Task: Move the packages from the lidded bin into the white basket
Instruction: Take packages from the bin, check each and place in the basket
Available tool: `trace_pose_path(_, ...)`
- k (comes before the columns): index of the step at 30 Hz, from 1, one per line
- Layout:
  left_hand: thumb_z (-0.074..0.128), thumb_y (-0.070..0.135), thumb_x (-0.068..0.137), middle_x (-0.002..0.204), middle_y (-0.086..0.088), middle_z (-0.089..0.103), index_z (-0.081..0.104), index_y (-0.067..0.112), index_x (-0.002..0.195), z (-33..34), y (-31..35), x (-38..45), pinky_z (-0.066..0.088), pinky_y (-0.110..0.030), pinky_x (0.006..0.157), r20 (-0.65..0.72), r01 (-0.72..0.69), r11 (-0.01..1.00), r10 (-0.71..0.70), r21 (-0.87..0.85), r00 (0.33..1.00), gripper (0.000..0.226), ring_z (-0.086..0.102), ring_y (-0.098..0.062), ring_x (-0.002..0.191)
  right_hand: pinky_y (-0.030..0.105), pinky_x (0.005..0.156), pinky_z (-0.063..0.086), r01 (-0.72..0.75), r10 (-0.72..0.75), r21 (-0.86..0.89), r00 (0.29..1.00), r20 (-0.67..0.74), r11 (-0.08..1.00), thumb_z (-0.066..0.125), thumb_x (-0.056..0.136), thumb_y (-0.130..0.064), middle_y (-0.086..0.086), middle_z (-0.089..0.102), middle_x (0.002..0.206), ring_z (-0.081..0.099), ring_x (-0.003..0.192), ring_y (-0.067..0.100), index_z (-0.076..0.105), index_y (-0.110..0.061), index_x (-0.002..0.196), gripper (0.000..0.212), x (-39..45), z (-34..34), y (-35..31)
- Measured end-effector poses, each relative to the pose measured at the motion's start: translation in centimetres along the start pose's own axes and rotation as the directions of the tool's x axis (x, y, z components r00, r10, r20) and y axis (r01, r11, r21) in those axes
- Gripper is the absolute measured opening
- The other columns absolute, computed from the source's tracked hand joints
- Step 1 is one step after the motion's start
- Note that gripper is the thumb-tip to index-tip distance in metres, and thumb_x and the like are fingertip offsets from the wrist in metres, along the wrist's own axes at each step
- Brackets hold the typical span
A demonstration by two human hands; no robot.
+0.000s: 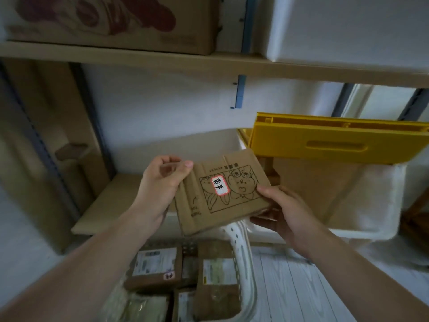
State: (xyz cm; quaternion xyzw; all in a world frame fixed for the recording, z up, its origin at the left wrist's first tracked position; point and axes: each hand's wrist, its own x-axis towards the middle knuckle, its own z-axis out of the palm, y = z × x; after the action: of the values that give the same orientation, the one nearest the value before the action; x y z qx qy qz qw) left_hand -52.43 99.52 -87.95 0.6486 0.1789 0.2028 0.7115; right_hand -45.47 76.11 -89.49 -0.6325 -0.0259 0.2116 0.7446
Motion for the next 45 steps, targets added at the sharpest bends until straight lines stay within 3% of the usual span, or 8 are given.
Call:
trace_pose_path(4,0.072,0.037,0.078,0.121,-0.011,0.070,0.056,0.024,0.131,-3.4,-0.7,0.3,0.063,-0.045,0.077,0.001,0.049,0.972,-0.050,-0.229,0.999,0.057,0.074,-0.028,0.102,0.046,0.080,0.061,0.001,-0.008,0.132,0.999,0.049,0.991,0.075,0.070,-0.032,0.017,0.076,0.109,0.073,0.100,0.031,0.066,-0.001,0.119,0.058,1.9,3.5,1.1)
trace_pose_path(7,0.072,0.035,0.073,0.118,-0.013,0.072,0.056,0.025,0.133,-4.8,-1.5,0.7,0.061,-0.037,0.068,0.078,0.060,0.959,-0.040,-0.277,0.996,0.064,0.075,-0.027,0.098,0.047,0.080,0.061,0.019,-0.032,0.153,0.996,0.081,0.988,0.071,0.074,-0.029,0.015,0.077,0.102,0.075,0.091,0.028,0.062,0.000,0.104,0.043,3.4,5.4,1.8)
trace_pose_path(12,0.073,0.030,0.071,0.119,-0.015,0.072,0.057,0.028,0.134,-6.0,-1.5,2.4,0.060,-0.038,0.069,0.048,0.020,0.962,-0.007,-0.274,0.999,0.065,0.074,-0.027,0.097,0.045,0.078,0.057,0.033,-0.050,0.152,0.992,0.114,0.988,0.071,0.069,-0.032,0.014,0.078,0.095,0.075,0.084,0.025,0.063,-0.007,0.095,0.037,5.7,7.7,1.5)
trace_pose_path(21,0.075,0.033,0.085,0.125,-0.009,0.070,0.055,0.036,0.141,-6.9,-2.0,3.8,0.061,-0.041,0.080,0.105,0.024,0.968,0.002,-0.250,0.994,0.059,0.069,-0.028,0.113,0.043,0.074,0.054,0.018,-0.031,0.116,0.993,0.115,0.993,0.072,0.062,-0.044,0.015,0.075,0.108,0.069,0.097,0.031,0.062,-0.008,0.103,0.056,8.0,9.2,1.4)
trace_pose_path(26,0.071,0.033,0.075,0.125,-0.010,0.070,0.056,0.037,0.140,-7.2,-2.4,4.2,0.059,-0.046,0.087,0.076,-0.025,0.972,0.044,-0.233,0.996,0.067,0.067,-0.030,0.117,0.041,0.074,0.050,-0.001,-0.011,0.103,0.993,0.122,0.995,0.071,0.061,-0.046,0.013,0.076,0.106,0.067,0.098,0.030,0.059,0.002,0.117,0.075,8.4,9.8,1.0)
trace_pose_path(33,0.069,0.029,0.077,0.125,-0.010,0.071,0.057,0.033,0.140,-7.1,-1.8,4.5,0.060,-0.044,0.087,0.086,-0.074,0.971,0.095,-0.226,0.992,0.064,0.069,-0.028,0.115,0.040,0.076,0.051,0.022,-0.035,0.085,0.988,0.152,0.996,0.070,0.066,-0.045,0.011,0.076,0.107,0.068,0.100,0.028,0.062,-0.003,0.120,0.069,8.4,9.6,0.6)
trace_pose_path(38,0.065,0.027,0.081,0.126,-0.009,0.070,0.058,0.031,0.140,-7.3,-1.7,4.0,0.056,-0.050,0.094,0.077,-0.098,0.969,0.119,-0.228,0.990,0.059,0.067,-0.027,0.117,0.043,0.081,0.051,0.038,-0.052,0.079,0.980,0.193,0.996,0.069,0.067,-0.042,0.009,0.077,0.104,0.069,0.098,0.024,0.061,-0.009,0.104,0.050,8.5,9.2,0.4)
trace_pose_path(45,0.070,0.035,0.078,0.129,-0.009,0.069,0.062,0.033,0.137,-7.2,-1.5,3.6,0.058,-0.047,0.092,0.022,-0.134,0.957,0.144,-0.256,0.989,0.060,0.065,-0.027,0.121,0.045,0.085,0.053,0.047,-0.068,0.108,0.978,0.196,0.993,0.067,0.072,-0.042,0.011,0.076,0.109,0.071,0.102,0.028,0.057,-0.010,0.115,0.054,8.6,9.2,0.3)
